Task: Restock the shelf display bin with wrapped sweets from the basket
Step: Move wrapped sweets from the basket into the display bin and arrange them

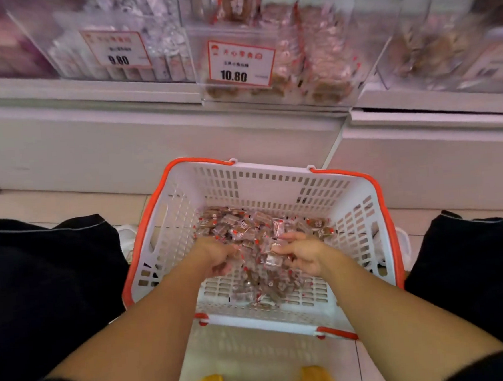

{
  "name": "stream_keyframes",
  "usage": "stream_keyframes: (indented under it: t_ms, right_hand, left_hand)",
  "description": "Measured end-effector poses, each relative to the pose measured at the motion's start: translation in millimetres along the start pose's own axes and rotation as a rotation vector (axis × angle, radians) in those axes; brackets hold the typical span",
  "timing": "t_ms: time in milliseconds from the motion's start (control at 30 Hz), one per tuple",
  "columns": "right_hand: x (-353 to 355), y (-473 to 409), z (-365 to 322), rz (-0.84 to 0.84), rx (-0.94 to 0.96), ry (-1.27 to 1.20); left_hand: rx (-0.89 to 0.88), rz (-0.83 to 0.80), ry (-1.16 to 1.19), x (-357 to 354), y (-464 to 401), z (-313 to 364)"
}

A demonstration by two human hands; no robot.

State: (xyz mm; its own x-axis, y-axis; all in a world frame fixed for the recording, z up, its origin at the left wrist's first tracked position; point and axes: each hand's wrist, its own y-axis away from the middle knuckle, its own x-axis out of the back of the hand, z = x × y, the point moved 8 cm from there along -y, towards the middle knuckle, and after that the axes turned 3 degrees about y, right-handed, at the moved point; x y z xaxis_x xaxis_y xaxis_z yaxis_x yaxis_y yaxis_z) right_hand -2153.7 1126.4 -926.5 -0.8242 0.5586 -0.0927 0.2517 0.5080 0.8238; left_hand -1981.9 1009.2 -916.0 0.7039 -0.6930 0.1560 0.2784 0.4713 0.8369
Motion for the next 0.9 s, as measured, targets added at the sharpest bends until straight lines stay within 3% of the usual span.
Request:
stream_keyframes:
  t_ms: [133, 267, 400, 533, 700, 900]
  right_hand:
    - [-11, 21, -33, -0.051, 0.025, 0.094]
    - [-25, 54, -85, -0.174, 0.118, 0.22]
    - [-39, 111, -171, -0.252, 0.339, 0.176]
    - [-62, 188, -245, -0.28, 0.637, 0.108]
    - [-61, 245, -283, -0.141, 0.909, 0.231]
    - [-45, 257, -299, -0.029, 0.994, 0.369]
  left_hand:
    - [-0.11, 0.063, -0.159, 5, 23, 23]
    - [-0.167, -0.113, 0.041, -8, 50, 60]
    - [-0.315, -0.27, 0.194, 7, 97, 148]
    - [-0.482, -0.303, 0.203, 26, 164, 217]
    - [-0.632, -0.415, 0.468, 28, 221, 262]
    - [-0.996, -0.176, 0.206, 21, 240, 289]
